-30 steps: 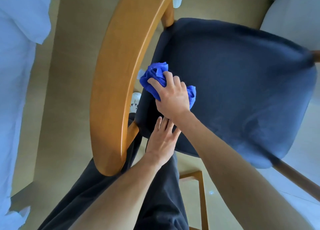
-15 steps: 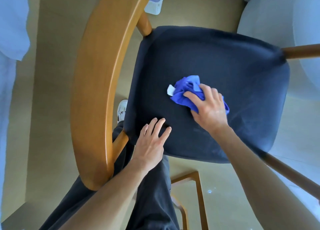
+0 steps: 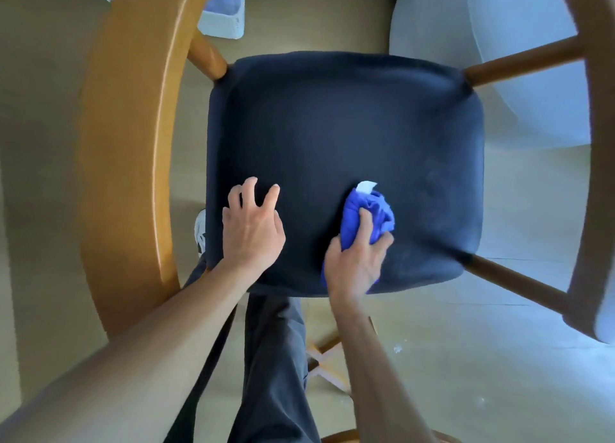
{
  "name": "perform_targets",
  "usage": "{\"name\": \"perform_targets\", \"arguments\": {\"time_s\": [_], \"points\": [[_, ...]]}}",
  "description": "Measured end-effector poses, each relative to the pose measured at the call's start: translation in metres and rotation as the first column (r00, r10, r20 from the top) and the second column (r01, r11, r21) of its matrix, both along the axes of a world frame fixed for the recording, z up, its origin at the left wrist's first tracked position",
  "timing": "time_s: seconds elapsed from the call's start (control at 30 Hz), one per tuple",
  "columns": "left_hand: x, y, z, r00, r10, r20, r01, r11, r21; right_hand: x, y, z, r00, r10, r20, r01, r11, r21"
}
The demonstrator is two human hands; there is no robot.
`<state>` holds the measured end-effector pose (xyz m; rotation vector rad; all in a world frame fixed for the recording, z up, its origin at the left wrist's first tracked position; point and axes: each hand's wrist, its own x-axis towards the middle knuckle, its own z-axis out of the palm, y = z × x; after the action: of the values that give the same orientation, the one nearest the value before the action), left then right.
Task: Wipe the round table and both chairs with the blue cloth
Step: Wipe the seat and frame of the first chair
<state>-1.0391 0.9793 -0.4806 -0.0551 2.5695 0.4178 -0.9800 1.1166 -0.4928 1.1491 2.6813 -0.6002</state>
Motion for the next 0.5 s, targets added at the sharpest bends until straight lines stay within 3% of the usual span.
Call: {"name": "perform_targets", "arguments": {"time_s": [0.1,0.2,0.3,0.4,0.5], "points": [[-0.002,0.0,-0.002,0.997,0.078,0.02,-0.079,0.996,0.05,0.015,-0.059,0.008,0.948,0.31,-0.075,-0.318,0.938,-0.138],[-0.009,-0.004,-0.003,0.987,0.158,0.003,-0.157,0.981,0.11,0.031,-0.069,0.008,0.674,0.728,-0.127,-0.739,0.662,-0.126],[-0.018,-0.009,-0.005,0.987,0.163,-0.002,-0.161,0.978,0.131,0.035,-0.032,0.005,0.461,0.883,-0.087,-0.887,0.455,-0.08],[-0.026,-0.011,-0.005,0.991,0.118,0.055,-0.122,0.99,0.071,0.041,0.025,0.005,0.469,0.881,-0.07,-0.883,0.47,0.002],[-0.032,-0.008,-0.004,0.992,0.08,0.093,-0.08,0.997,-0.003,0.048,0.092,0.006,0.637,0.771,-0.025,-0.766,0.636,0.094]]}}
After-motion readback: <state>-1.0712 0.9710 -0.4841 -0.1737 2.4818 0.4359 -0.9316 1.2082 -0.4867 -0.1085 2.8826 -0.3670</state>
